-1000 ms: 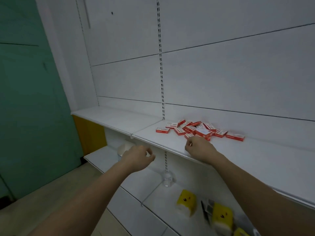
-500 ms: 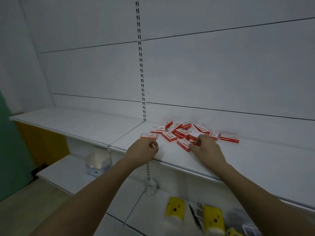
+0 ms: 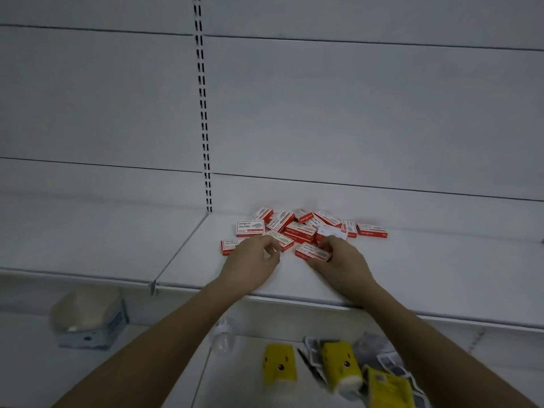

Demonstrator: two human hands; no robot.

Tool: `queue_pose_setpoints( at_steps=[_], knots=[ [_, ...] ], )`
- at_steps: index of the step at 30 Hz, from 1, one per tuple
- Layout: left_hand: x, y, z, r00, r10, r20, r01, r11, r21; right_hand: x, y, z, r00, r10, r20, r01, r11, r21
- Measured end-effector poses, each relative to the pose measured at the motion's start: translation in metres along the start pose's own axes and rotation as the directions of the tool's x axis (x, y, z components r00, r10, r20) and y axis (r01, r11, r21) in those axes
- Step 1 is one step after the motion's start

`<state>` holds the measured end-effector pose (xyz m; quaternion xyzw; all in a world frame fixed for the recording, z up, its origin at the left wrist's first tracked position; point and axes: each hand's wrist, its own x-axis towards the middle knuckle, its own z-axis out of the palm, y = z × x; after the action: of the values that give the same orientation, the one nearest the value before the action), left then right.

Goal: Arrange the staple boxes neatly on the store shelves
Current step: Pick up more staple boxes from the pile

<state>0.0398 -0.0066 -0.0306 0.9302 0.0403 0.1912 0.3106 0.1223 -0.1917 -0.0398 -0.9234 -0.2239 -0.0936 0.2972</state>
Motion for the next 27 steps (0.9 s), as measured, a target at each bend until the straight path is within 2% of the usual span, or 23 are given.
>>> queue_pose_setpoints(
  at_steps=[3, 11, 15, 21, 25, 27],
  knots=[
    [0.013, 0.002, 0.003, 0.997, 0.074, 0.009, -0.074, 0.995, -0.067, -0.006, 0.006, -0.011, 0.999, -0.031, -0.030, 0.032, 0.999, 0.044],
    [0.058, 0.031, 0.030, 0.988, 0.143, 0.049, -0.128, 0.963, -0.238, -0.011, 0.059, -0.061, 0.988, -0.063, -0.140, 0.076, 0.993, 0.090],
    [0.082, 0.042, 0.047, 0.975, 0.182, 0.125, -0.162, 0.974, -0.155, 0.004, 0.078, -0.070, 0.985, 0.023, -0.168, -0.001, 0.991, 0.134],
    [0.104, 0.041, 0.069, 0.950, 0.152, 0.273, -0.173, 0.983, 0.055, 0.027, 0.094, -0.055, 0.989, 0.030, -0.143, -0.007, 0.987, 0.161],
    [0.102, 0.036, 0.084, 0.975, 0.171, 0.142, -0.188, 0.975, 0.116, 0.032, 0.105, -0.052, 0.991, 0.002, -0.133, 0.024, 0.980, 0.199],
    [0.097, 0.035, 0.086, 0.980, 0.188, 0.065, -0.189, 0.982, 0.010, 0.032, 0.108, -0.052, 0.990, -0.020, -0.140, 0.051, 0.974, 0.221]
  ],
)
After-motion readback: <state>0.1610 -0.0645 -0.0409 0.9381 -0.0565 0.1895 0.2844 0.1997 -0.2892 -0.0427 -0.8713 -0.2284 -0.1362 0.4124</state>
